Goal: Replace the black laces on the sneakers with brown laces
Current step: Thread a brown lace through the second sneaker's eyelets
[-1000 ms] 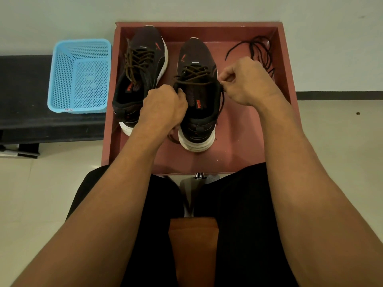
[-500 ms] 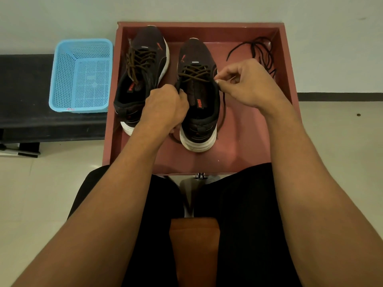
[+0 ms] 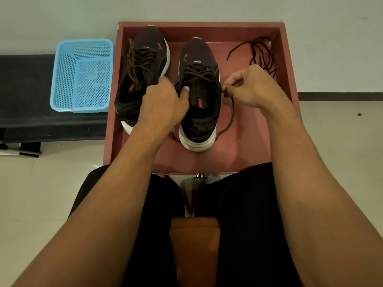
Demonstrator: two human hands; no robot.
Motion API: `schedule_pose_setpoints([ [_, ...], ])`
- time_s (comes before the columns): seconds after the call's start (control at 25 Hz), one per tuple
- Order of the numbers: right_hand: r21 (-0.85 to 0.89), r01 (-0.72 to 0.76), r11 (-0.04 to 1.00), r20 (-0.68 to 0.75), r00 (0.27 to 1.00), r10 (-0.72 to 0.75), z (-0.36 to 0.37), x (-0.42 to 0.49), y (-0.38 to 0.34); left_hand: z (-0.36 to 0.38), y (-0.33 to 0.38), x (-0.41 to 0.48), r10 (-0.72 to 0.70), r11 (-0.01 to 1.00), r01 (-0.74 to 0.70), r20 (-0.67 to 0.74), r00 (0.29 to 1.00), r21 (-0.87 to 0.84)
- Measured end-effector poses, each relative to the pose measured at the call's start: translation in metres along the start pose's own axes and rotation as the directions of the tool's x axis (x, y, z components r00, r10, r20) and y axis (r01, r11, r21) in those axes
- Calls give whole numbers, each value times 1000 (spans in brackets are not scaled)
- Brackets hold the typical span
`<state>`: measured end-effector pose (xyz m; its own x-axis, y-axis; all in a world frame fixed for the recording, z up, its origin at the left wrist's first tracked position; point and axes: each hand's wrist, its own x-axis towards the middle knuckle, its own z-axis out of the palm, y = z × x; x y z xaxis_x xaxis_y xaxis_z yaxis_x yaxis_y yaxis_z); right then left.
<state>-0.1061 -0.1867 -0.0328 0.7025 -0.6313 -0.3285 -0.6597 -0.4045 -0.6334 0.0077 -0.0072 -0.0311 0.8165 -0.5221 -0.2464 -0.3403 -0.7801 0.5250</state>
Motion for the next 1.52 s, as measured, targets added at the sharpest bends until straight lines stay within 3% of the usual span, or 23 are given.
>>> schedule_pose_setpoints([
  [0.12,44,16,999,-8,1000,-15,0,0,2,-4,-1,-1,83,990,-90,-74,994,-107],
  [0.36,87,14,996,7,1000,-15,-2,0,2,-9,-3,2,31,990,-23,55,998,-139],
  [0.56,68,-57,996,-14,998,58,-3,1,5,-2,-5,1,33,997,-32,-10,999,63],
  [0.76,59,-76,995,-46,996,78,-2,0,1,-2,-2,-3,-13,997,13,-4,1000,82],
  [0.92,179,-52,982,-110,991,72,-9,-7,-4,-3,-3,2,36,998,-33,-54,998,48],
  [1.08,385,-62,921,29,998,55,-18,-20,-21,-6,4,-3,74,978,-91,-97,993,-189],
  [1.32,696,-96,712,160,987,-24,-32,-29,-27,-13,6,-12,234,965,-258,-278,932,-54],
  [1.4,722,-106,683,161,987,-18,-33,-29,-26,-14,16,-23,359,910,-391,-207,910,-141],
  [1.52,720,-91,688,149,988,-25,-29,-29,-27,-7,31,-41,458,852,-433,18,889,-295],
])
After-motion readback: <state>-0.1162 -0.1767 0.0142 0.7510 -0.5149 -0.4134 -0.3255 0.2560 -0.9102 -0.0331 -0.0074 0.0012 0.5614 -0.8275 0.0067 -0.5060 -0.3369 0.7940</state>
